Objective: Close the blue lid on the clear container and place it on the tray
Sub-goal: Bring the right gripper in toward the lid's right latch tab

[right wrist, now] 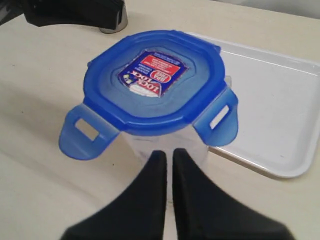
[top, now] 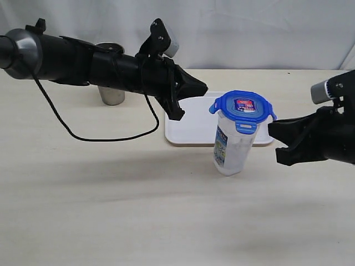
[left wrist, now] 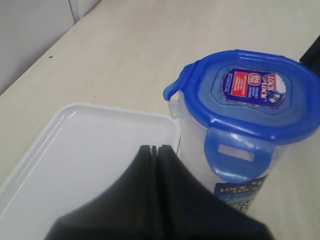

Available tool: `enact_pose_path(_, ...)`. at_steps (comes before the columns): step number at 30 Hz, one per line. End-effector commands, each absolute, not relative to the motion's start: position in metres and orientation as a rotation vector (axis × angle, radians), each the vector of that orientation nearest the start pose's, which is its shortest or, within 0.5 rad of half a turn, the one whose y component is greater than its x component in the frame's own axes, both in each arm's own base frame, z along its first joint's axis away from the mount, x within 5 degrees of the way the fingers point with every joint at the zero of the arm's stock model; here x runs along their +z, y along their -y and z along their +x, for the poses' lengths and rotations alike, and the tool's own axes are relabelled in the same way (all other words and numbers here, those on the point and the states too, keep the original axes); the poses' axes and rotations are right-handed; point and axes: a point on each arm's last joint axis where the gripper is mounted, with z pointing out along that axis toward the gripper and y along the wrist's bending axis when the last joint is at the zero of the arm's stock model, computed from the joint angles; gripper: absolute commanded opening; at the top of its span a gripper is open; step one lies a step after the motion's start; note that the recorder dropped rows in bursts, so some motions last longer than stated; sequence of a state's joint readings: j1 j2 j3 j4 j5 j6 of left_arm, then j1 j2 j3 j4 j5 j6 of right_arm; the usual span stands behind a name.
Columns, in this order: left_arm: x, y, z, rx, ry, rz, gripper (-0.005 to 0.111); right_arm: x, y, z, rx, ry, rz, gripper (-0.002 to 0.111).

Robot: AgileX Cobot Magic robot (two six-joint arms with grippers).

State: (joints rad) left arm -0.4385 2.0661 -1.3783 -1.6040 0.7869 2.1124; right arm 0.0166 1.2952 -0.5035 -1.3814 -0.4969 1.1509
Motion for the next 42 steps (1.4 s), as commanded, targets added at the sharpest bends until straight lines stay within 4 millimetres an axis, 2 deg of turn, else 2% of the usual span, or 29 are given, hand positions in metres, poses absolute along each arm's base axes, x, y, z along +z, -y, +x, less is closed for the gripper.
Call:
enact_pose_path(1,0.199,0.247,0.371,-0.813,-1.527,1.336,0.000,0.218,-0.047,0.236,0.423,-2.019,-0.519,0.004)
enact_pose_path(13,0.194,0.252,0.358,-0.852,-1.476,1.492,0.000,0.209,-0.042,0.245,0.362,-2.044,-0.472,0.004)
enact_pose_path(20,0.196,0.254,0.369,-0.772,-1.542,1.354,0.000,0.210,-0.043,0.245,0.372,-2.039,-0.473,0.004)
enact_pose_path(28,0.195,0.266,0.359,-0.788,-1.517,1.404,0.000,0.210,-0.043,0.245,0.373,-2.038,-0.479,0.004)
enact_pose_path(40,0.191,0.264,0.358,-0.748,-1.520,1.474,0.000,0.210,-0.043,0.245,0.373,-2.038,-0.479,0.004)
enact_pose_path(42,0.191,0.263,0.361,-0.700,-1.528,1.463,0.000,0.210,-0.043,0.245,0.373,-2.038,-0.479,0.004)
